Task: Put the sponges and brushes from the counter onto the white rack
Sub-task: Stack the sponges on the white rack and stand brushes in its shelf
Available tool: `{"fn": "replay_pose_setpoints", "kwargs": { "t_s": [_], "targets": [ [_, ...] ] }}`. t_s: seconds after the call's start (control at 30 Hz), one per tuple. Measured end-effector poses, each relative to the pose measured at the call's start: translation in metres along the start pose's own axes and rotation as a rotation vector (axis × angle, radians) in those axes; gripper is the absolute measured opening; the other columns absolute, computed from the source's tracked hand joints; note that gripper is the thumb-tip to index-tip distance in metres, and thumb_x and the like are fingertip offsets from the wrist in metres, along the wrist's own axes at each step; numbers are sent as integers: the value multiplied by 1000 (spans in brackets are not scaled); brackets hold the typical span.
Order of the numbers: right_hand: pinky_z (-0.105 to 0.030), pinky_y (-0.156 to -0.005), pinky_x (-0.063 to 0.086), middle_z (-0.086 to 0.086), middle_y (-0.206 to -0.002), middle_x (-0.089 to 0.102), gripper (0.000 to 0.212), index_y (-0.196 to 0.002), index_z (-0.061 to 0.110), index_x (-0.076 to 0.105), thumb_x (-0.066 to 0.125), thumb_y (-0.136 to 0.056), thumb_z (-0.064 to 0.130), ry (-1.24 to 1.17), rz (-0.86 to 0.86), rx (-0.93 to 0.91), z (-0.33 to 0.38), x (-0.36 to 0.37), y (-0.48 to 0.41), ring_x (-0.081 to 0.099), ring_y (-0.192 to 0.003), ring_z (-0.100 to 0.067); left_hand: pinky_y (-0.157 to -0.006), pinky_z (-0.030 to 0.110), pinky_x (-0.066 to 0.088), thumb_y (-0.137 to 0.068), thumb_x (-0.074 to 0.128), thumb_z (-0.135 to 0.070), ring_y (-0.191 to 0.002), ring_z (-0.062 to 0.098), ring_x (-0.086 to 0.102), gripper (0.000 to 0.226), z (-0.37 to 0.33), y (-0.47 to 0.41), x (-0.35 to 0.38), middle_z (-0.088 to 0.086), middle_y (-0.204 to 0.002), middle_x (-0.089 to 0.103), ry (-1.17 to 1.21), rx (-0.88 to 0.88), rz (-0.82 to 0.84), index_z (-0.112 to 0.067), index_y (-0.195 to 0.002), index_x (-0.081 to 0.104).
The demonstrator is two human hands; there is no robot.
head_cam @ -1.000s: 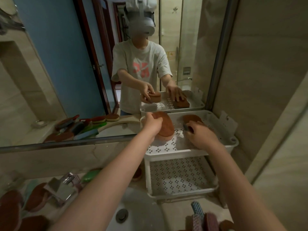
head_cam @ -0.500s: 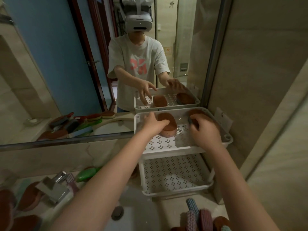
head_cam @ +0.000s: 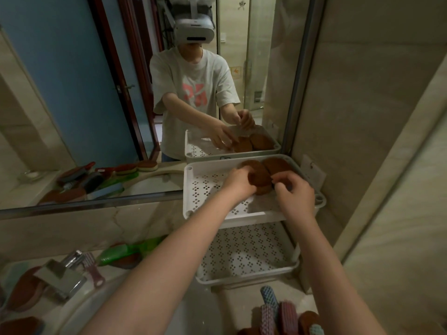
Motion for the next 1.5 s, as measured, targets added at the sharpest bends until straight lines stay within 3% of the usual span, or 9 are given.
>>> {"fn": "replay_pose_setpoints", "kwargs": {
  "t_s": [0.2,0.4,0.47,0.63,0.83,1.03,1.27,1.37,1.5],
  "targets": [
    [-27,-73,43,7,-89,65,21,-94,22,68,55,-83,10,75,11,-32,0,1,2,57,-84,-12,-98,37,46,-82,60,-9,-119,29,51,55,-4,2,1,13,-135,49,-25,12,1,-18,-135,47],
    [-34,-78,50,-1,-97,68,22,-104,14,68,57,-85,13,164,85,-156,9,2,10,60,-91,-17,-81,28,44,-88,60,-18,-113,23,53,53,8,32,-26,8,-134,51,133,-4,-73,-15,-137,42],
    [-36,-81,51,-3,-100,68,22,-104,11,68,58,-84,14,182,82,-228,17,4,18,61,-94,-19,-90,28,44,-89,59,-21,-117,20,52,45,18,49,-41,5,-133,52,169,20,-153,-14,-132,47],
    [-30,-80,49,-1,-100,67,21,-103,10,67,57,-85,14,97,92,-353,47,17,58,59,-93,-16,-83,19,45,-88,58,-16,-98,11,57,19,54,106,-72,0,-107,63,276,135,-400,-13,-106,62],
    [-22,-71,47,7,-88,61,15,-94,11,66,57,-82,8,-55,52,-407,66,52,133,57,-79,-10,-68,5,43,-87,59,-11,-77,-2,56,7,116,176,-85,-10,-82,60,357,146,-499,-14,-92,64],
    [-23,-67,46,5,-84,61,19,-97,10,68,57,-82,6,1,204,-250,40,88,210,57,-74,-10,-65,8,41,-84,59,-4,-75,13,57,8,191,227,-54,10,-87,64,301,32,-351,-5,-88,66],
    [-33,-81,49,-9,-108,65,32,-118,8,60,63,-87,12,260,605,129,-24,93,286,61,-90,-22,-70,18,40,-87,57,-7,-79,16,55,14,249,279,9,7,-91,64,244,-184,24,-1,-95,66],
    [-28,-90,43,-12,-129,57,54,-133,9,49,70,-83,16,337,831,244,-42,85,313,56,-108,-22,-72,14,36,-87,56,-9,-92,19,60,16,263,294,40,7,-102,67,235,-272,217,-2,-98,66],
    [-30,-106,34,-10,-150,31,90,-148,12,26,77,-74,16,647,1113,119,-57,77,338,34,-135,-27,-80,21,40,-87,54,-12,-102,21,59,19,274,308,67,7,-106,66,220,-361,375,-6,-99,67]
  ]
}}
Point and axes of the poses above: each hand's wrist, its own y-axis away from the middle knuckle, its own x-axis out of the palm, z = x × y, the point moved 1 cm from there along -y, towards the middle knuckle
